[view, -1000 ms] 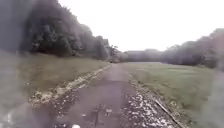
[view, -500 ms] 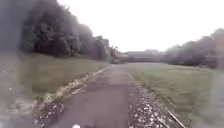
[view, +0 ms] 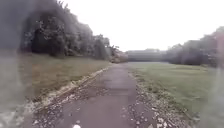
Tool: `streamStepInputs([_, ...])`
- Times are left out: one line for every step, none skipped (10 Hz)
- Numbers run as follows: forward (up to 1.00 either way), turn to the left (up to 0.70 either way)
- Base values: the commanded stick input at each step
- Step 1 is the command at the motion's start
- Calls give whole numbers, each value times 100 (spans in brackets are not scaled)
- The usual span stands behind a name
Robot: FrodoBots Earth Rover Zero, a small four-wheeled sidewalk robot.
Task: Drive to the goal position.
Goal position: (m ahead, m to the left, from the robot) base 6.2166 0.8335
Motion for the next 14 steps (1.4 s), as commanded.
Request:
streamStepInputs([85,0])
streamStepInputs([85,0])
streamStepInputs([85,0])
streamStepInputs([85,0])
streamStepInputs([85,0])
streamStepInputs([85,0])
streamStepInputs([85,0])
streamStepInputs([85,0])
streamStepInputs([85,0])
streamStepInputs([85,0])
streamStepInputs([85,0])
streamStepInputs([85,0])
streamStepInputs([85,0])
streamStepInputs([85,0])
